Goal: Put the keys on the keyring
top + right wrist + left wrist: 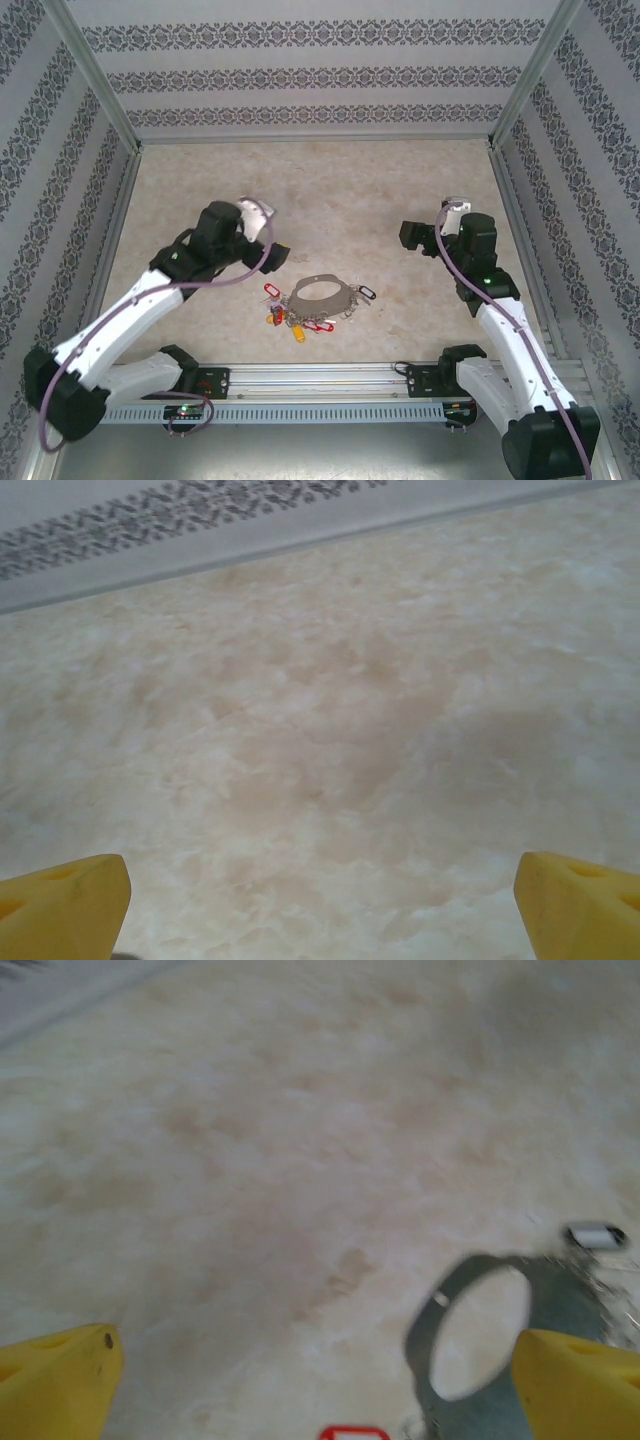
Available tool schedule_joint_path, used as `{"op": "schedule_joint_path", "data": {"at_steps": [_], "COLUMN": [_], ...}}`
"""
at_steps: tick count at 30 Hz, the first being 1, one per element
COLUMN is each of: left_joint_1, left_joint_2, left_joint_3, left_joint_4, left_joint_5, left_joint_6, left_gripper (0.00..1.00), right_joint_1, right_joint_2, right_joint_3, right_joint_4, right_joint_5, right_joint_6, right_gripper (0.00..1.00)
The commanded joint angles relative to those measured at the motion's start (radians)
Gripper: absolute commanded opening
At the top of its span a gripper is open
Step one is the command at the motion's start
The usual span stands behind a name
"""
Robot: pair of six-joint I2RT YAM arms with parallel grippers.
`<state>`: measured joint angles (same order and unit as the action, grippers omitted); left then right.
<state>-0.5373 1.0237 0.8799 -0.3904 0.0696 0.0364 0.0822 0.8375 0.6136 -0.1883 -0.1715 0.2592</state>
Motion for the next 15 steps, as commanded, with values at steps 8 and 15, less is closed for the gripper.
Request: {"op": "schedule_joint_path", "data": {"at_steps": [8,15], "left_joint_1": [0.124,0.275], "left_joint_2": [-0.12,-0.002], "left_joint_3": [-0.227,-0.39], "left_joint_4": [0.338,0.668], "left_joint_5": [-0.429,-0.532], "left_joint_6": [-0.093,-0.07], "left_gripper": [1.0,1.0], "right_joint_1": [-0.008,-0.029], "right_joint_2": [0.12,0.356], "right_joint_3": [-0.252,-0.234], "right_joint_4": [0.636,0.786], "right_joint_5": [0.129,0.158], "right_joint_6": [-0.209,-0.207], "right_gripper": [0.98,0.98]}}
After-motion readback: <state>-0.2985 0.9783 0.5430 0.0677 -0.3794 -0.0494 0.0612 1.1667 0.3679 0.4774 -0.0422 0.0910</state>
